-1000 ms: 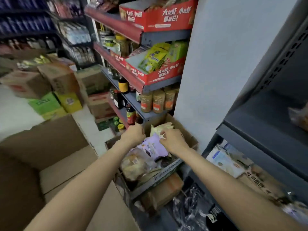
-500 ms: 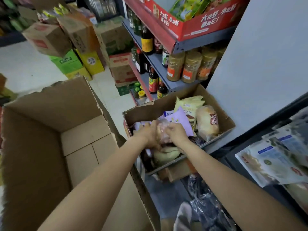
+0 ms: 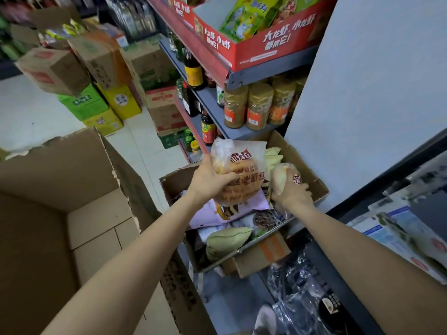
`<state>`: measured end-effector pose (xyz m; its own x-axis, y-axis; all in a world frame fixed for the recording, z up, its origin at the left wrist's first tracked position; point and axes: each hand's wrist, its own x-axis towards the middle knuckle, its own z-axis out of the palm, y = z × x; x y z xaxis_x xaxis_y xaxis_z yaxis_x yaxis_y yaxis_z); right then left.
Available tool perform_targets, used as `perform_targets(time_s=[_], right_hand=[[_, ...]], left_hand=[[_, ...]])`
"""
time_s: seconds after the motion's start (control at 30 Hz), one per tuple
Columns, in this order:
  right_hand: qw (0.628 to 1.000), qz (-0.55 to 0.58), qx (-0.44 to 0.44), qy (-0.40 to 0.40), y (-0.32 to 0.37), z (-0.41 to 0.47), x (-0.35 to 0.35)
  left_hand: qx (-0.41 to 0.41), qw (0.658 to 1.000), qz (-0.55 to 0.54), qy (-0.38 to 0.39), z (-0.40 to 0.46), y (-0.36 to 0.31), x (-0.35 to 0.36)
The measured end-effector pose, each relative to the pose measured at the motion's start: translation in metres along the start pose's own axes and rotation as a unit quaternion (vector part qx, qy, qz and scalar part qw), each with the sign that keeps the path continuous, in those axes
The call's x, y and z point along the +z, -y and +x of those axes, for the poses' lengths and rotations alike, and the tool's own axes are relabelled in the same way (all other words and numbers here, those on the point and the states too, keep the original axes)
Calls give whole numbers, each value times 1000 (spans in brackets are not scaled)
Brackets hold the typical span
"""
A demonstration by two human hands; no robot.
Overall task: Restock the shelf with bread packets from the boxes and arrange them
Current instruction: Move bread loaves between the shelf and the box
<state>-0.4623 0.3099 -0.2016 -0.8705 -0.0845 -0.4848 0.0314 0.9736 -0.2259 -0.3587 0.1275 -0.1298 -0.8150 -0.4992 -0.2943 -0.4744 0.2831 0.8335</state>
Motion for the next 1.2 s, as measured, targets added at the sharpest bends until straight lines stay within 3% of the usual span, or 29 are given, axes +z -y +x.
perform_targets(time_s=[0.13, 0.3, 0.47, 0.57, 0.63, 0.7, 0.77, 0.83, 1.07, 1.13, 1.2], right_hand=[[988, 145, -2, -59, 5, -14, -16], [912, 359, -121, -155, 24, -80, -64], [875, 351, -275, -191, 56, -154, -103], [808, 435, -346, -195, 63, -196, -128], [784, 470, -347, -212, 59, -218, -144], [790, 468, -327, -222, 49, -235, -159], [812, 487, -279, -158, 38, -254, -174], [807, 507, -281, -108, 23, -274, -188], [776, 524, -272, -222, -44, -331, -226], [744, 570, -248, -245, -63, -335, -230], [675, 668, -233, -212, -80, -339, -231]], left_hand=[[-7, 999, -36, -29, -4, -8, -8], [-10, 993, -21, -117, -17, -32, -25], [2, 991, -45, -129, -51, -72, -50], [31, 989, -77, -122, -72, -92, -72], [81, 990, -57, -99, -91, -108, -85], [139, 987, -46, -72, -114, -128, -94], [172, 982, -63, -41, -136, -149, -99], [198, 977, -77, -19, -155, -171, -100], [261, 959, -104, 34, -195, -230, -56], [267, 956, -117, 43, -205, -243, -37], [284, 949, -128, 50, -217, -256, -20]])
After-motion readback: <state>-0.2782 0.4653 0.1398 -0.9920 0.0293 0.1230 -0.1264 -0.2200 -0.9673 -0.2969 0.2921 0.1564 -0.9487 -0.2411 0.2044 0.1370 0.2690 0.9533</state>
